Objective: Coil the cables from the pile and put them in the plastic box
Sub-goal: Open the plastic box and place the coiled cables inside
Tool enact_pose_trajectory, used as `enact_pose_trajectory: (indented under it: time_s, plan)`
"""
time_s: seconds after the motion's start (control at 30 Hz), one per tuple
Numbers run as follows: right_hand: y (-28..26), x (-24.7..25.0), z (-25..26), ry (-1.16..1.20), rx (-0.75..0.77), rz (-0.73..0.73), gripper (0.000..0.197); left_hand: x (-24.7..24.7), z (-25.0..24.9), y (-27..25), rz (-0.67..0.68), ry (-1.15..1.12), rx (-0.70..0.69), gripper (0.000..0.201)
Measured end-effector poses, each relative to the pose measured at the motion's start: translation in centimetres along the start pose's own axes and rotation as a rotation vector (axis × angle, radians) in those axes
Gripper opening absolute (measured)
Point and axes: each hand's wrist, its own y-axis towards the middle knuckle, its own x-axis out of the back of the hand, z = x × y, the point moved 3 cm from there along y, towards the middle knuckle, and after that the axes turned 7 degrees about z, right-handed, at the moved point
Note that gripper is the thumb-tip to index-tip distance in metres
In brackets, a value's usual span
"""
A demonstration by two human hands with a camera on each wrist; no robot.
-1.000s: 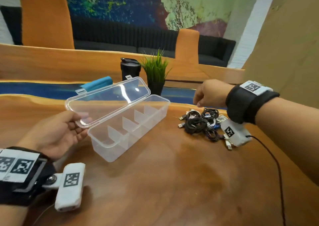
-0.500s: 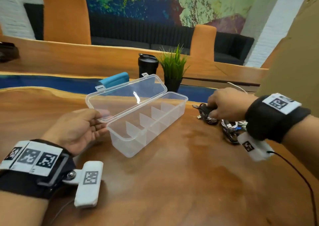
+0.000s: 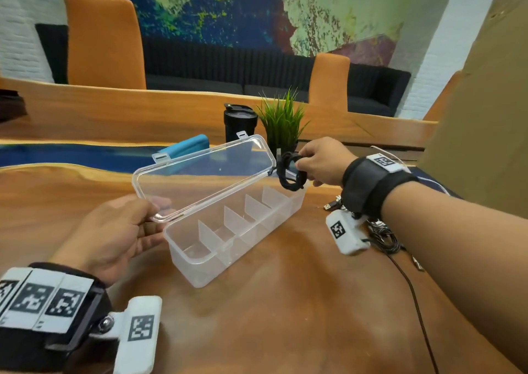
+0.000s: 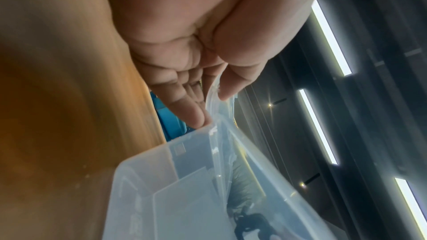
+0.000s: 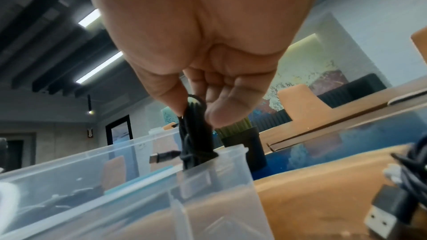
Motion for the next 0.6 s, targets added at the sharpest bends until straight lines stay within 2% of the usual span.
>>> enact_pose_trajectory:
  time_s: [0.2, 0.43, 0.6]
  plan:
    - [2.0, -0.5, 1.8, -0.359, 0.021, 0.143, 0.019, 0.1, 0.3, 0.1, 0.013, -0.006, -0.005, 0.023]
    - [3.3, -1.4, 1.9, -0.441, -0.055, 0.273, 0.026, -0.1, 0.4, 0.2, 0.054, -0.043, -0.036, 0.021]
    - [3.3, -3.3, 1.3, -0.575, -0.035, 0.242, 0.033, 0.2, 0.9, 0.8, 0.076, -0.047, -0.023, 0.02]
